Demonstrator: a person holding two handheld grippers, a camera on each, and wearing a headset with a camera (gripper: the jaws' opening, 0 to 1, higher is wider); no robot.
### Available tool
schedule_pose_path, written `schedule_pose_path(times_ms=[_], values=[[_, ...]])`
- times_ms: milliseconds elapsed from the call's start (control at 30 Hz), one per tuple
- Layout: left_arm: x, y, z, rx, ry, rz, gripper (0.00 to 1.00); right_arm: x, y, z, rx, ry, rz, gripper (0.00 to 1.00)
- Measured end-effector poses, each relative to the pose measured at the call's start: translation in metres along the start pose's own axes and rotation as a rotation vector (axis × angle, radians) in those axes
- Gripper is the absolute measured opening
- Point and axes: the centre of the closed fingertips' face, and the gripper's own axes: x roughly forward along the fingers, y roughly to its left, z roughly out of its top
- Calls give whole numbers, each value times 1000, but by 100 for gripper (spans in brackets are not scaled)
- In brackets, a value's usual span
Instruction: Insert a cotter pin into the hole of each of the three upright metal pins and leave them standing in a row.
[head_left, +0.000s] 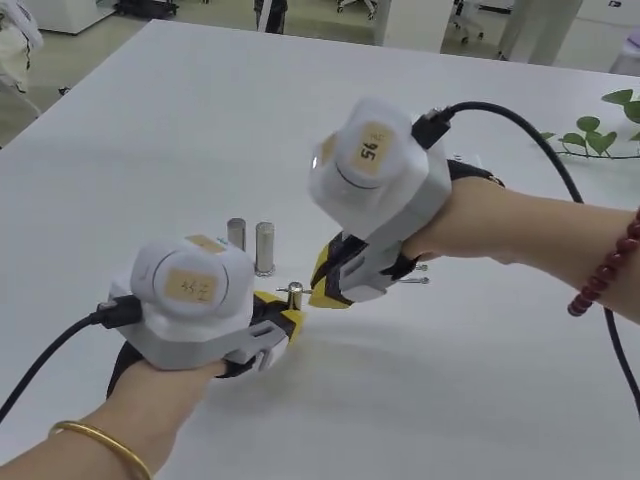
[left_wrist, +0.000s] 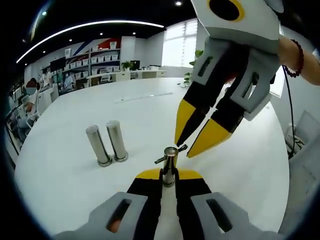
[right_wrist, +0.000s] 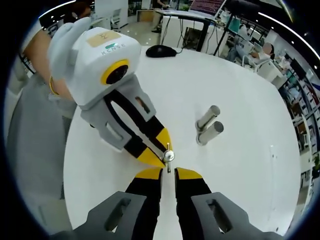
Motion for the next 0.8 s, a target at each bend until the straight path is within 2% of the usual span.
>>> schedule_pose_path(times_ms=[267,800], values=[[0,0,0,-3,0,2,7,1,1,-2,-12,-3,-2,5],[1,1,-1,-11,-1,2,7,5,2,4,-19,-12,-6,5]])
